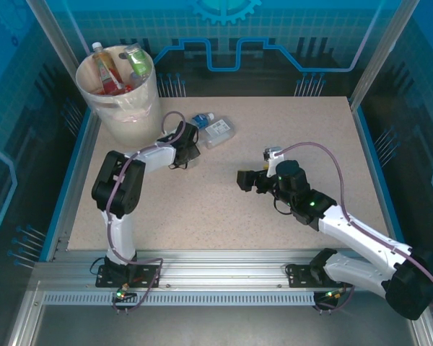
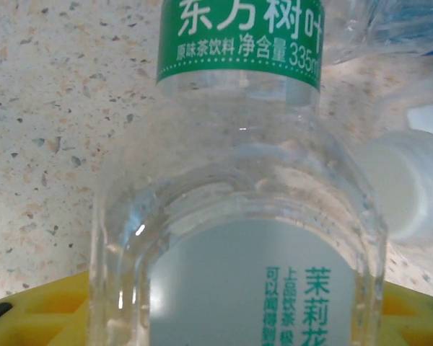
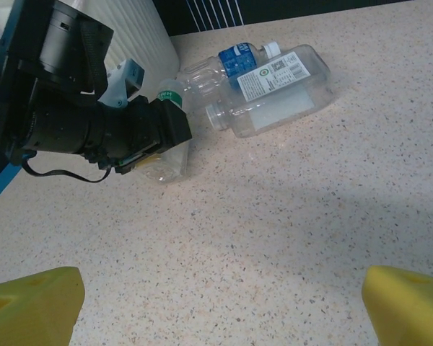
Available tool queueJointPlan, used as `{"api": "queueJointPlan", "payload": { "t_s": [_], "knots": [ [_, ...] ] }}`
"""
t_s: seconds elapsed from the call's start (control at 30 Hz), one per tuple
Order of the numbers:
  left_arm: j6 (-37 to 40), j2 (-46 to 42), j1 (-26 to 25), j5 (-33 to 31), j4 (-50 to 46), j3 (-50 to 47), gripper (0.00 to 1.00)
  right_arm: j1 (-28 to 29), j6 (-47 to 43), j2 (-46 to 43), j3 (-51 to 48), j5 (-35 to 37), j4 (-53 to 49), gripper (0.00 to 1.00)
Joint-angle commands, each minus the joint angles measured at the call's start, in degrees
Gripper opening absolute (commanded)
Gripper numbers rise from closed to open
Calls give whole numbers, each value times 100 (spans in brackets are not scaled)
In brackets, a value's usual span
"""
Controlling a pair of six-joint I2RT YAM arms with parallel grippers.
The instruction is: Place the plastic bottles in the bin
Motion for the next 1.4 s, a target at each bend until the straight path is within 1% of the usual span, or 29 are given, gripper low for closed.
{"api": "queueJointPlan", "payload": {
  "t_s": [0.0, 0.17, 0.33, 0.53, 0.77, 0.97, 1.07, 1.13, 1.2, 1.37],
  "knots": [
    [653, -550, -177, -26, 783, -242, 46, 84, -203, 56, 58, 43, 293, 100],
    [1357, -1031, -381, 112, 1655, -625, 44, 137, -272, 102, 127, 116, 395, 100],
    [1838, -1366, -453, 646, 2262, -688, 44, 172, -323, 102, 160, 186, 466, 100],
    [2148, -1715, -462, 1353, 2688, -595, 43, 177, -265, 111, 182, 128, 525, 100],
    [2512, -2232, -377, 1554, 2623, -210, 44, 181, -264, 205, 279, -32, 510, 100],
    [2619, -2598, 114, 1463, 1882, 577, 43, 179, -271, 326, 322, -77, 628, 100],
    [2756, -2745, 469, 1287, 1747, 876, 43, 181, -265, 413, 367, -90, 740, 100],
    [2929, -2758, 758, 1283, 1628, 1146, 44, 179, -273, 482, 427, -139, 760, 100],
    [3143, -2695, 1042, 1393, 1494, 1417, 44, 180, -269, 545, 478, -189, 755, 100],
    [4015, -2458, 1669, 1851, 1323, 1933, 44, 186, -239, 621, 551, -310, 693, 100]
  ]
}}
